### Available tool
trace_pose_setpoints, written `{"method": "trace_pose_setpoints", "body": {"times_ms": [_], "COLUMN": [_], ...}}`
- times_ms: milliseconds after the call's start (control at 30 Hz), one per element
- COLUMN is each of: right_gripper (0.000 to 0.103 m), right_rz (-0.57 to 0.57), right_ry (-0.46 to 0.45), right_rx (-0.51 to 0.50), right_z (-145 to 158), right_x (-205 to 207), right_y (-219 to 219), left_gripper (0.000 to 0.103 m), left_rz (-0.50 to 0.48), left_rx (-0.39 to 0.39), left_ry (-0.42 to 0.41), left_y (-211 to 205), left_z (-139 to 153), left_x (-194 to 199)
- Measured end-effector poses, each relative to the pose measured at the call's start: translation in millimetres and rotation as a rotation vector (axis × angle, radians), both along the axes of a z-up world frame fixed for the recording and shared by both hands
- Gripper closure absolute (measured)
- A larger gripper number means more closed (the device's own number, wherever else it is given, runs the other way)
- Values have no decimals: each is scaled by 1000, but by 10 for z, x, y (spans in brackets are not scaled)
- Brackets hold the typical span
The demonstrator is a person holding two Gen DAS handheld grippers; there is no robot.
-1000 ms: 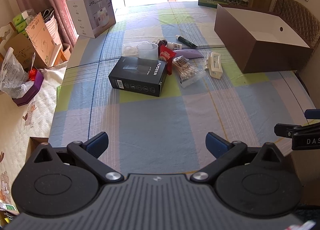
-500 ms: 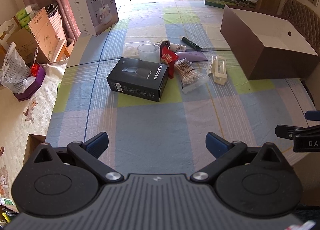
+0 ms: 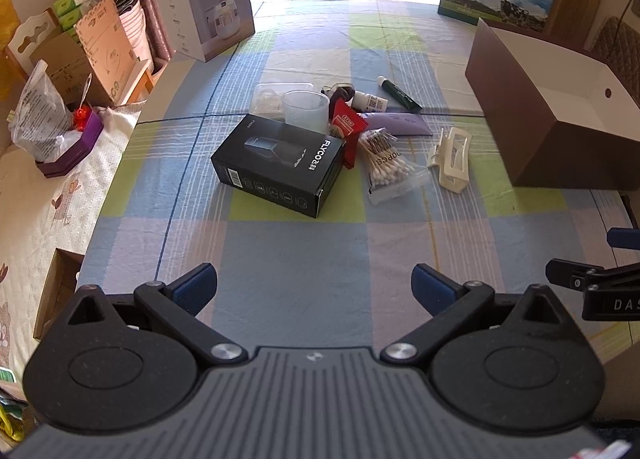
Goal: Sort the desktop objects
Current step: 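Move both tools toward the cluster of items on the table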
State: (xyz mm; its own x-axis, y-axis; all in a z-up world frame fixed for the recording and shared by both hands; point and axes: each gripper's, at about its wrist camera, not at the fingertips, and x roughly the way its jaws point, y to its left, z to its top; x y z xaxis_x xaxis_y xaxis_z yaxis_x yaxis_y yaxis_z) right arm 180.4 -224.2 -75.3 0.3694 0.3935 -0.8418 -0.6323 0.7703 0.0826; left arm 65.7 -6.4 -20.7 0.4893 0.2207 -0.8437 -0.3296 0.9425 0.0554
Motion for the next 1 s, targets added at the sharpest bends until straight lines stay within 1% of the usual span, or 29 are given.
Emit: {"method": "trace_pose_setpoints", "body": {"times_ms": [367, 667, 867, 1000], "right_gripper": [2, 2, 2, 2], "right_rz": [97, 151, 132, 92], "right_ry": [16, 26, 29, 47], "right_rx": [-5, 11, 17, 25], "right_z": [-142, -215, -250, -265], "right_x": [362, 485, 535, 561], "right_y": [-103, -142, -118, -124], "left_gripper": [1, 1, 1, 1], "left_rz": [146, 244, 281, 293], "left_rx": [-21, -37, -52, -39], "left_ry": [17, 4, -4, -5], "left_y": [-95, -201, -161, -89], "left_z": [-114, -147, -171, -201], "left_x": [178, 211, 220, 281]}}
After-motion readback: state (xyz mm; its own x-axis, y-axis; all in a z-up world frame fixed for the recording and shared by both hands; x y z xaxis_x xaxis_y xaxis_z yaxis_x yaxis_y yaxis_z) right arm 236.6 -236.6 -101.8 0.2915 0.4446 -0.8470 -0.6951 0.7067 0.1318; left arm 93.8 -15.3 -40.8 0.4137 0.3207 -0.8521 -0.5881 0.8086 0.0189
